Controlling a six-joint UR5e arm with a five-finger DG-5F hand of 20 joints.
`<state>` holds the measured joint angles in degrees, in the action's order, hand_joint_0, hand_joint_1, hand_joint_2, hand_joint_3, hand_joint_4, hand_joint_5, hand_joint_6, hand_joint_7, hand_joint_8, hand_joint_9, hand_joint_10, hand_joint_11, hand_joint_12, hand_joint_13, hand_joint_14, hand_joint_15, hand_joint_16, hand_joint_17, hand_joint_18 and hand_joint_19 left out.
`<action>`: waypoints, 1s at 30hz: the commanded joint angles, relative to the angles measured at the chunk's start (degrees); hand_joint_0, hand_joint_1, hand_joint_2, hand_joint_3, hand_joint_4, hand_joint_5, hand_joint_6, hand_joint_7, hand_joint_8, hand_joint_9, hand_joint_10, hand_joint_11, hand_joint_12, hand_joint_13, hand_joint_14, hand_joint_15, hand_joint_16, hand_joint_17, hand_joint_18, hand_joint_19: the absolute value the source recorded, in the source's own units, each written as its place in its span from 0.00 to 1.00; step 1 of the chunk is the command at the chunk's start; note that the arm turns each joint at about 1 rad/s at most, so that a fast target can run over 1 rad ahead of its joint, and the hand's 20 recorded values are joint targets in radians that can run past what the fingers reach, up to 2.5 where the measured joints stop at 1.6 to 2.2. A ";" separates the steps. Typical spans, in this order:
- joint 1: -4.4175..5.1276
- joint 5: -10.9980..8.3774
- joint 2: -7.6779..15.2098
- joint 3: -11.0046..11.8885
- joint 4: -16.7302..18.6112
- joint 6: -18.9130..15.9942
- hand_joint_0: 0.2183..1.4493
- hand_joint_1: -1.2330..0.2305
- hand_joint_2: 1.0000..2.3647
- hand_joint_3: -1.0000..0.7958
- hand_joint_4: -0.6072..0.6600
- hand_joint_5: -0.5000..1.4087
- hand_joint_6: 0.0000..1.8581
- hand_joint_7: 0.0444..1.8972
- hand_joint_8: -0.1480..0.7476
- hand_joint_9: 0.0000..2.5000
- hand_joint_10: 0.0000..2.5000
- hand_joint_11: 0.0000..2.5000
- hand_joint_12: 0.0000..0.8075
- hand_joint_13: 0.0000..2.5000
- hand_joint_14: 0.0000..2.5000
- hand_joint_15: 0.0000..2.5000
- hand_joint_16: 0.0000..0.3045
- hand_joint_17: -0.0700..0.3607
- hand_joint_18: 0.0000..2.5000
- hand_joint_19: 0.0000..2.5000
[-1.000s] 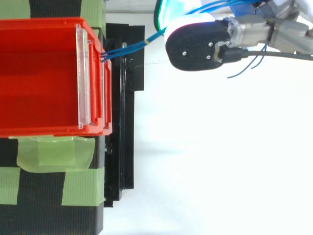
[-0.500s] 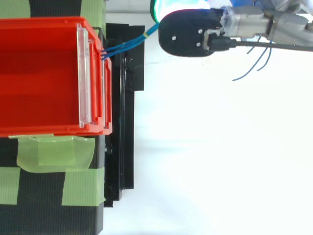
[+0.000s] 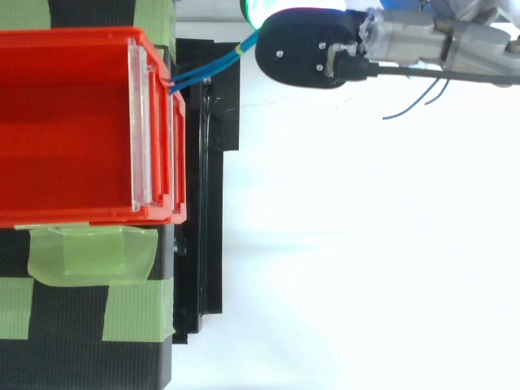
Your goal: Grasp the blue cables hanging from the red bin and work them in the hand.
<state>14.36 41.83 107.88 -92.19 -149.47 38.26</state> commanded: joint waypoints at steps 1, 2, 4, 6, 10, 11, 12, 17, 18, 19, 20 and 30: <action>0.32 -0.08 0.05 -0.01 -1.43 -0.64 0.60 0.42 0.02 0.41 0.62 0.36 0.15 0.67 0.67 0.72 1.00 1.00 0.66 0.76 1.00 0.56 0.67 0.52 1.00 0.30; 0.41 -0.08 -0.04 -0.01 -1.70 -0.82 0.60 0.42 0.02 0.41 0.62 0.36 0.15 0.67 0.67 0.72 1.00 1.00 0.66 0.76 1.00 0.56 0.67 0.52 1.00 0.30; 0.49 -0.08 -0.04 -0.01 -2.31 -1.70 0.60 0.42 0.02 0.42 0.61 0.36 0.15 0.67 0.67 0.72 1.00 1.00 0.66 0.76 1.00 0.56 0.67 0.52 1.00 0.30; 0.58 -0.08 -0.04 -0.01 -2.75 -1.96 0.60 0.42 0.02 0.43 0.61 0.36 0.15 0.68 0.67 0.72 1.00 1.00 0.66 0.76 1.00 0.56 0.67 0.52 1.00 0.30; 0.93 -0.08 -0.04 0.08 -3.98 -3.19 0.60 0.42 0.02 0.43 0.62 0.35 0.15 0.67 0.67 0.72 1.00 1.00 0.66 0.76 1.00 0.56 0.67 0.52 1.00 0.30; 1.02 -0.08 -0.04 -0.01 -4.25 -3.81 0.60 0.42 0.02 0.43 0.62 0.35 0.15 0.67 0.67 0.72 1.00 1.00 0.66 0.76 1.00 0.56 0.67 0.52 1.00 0.30; 1.11 -0.08 -0.04 -0.01 -4.42 -4.25 0.60 0.42 0.02 0.43 0.62 0.35 0.16 0.67 0.67 0.72 1.00 1.00 0.66 0.76 1.00 0.56 0.67 0.52 1.00 0.30; 1.64 -0.08 -0.04 -0.01 -6.27 -8.47 0.60 0.42 0.02 0.46 0.62 0.35 0.17 0.67 0.67 0.72 1.00 1.00 0.66 0.76 1.00 0.56 0.67 0.52 1.00 0.30; 1.99 -0.08 -0.04 0.08 -7.23 -10.84 0.60 0.42 0.02 0.47 0.62 0.35 0.17 0.66 0.67 0.72 1.00 1.00 0.66 0.76 1.00 0.56 0.67 0.52 1.00 0.30; 2.25 -0.08 -0.04 0.08 -7.94 -12.25 0.60 0.42 0.02 0.47 0.62 0.35 0.18 0.66 0.67 0.72 1.00 1.00 0.66 0.76 1.00 0.56 0.67 0.52 1.00 0.30; 2.25 -0.08 -0.04 0.08 -7.94 -12.25 0.60 0.42 0.02 0.47 0.62 0.35 0.18 0.66 0.67 0.72 1.00 1.00 0.66 0.76 1.00 0.56 0.67 0.52 1.00 0.30; 3.22 -0.25 -0.04 0.08 -8.82 -14.00 0.60 0.42 0.02 0.48 0.64 0.34 0.21 0.65 0.67 0.72 1.00 1.00 0.66 0.76 1.00 0.56 0.67 0.52 1.00 0.30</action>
<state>17.39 41.68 107.84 -92.13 -158.24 24.40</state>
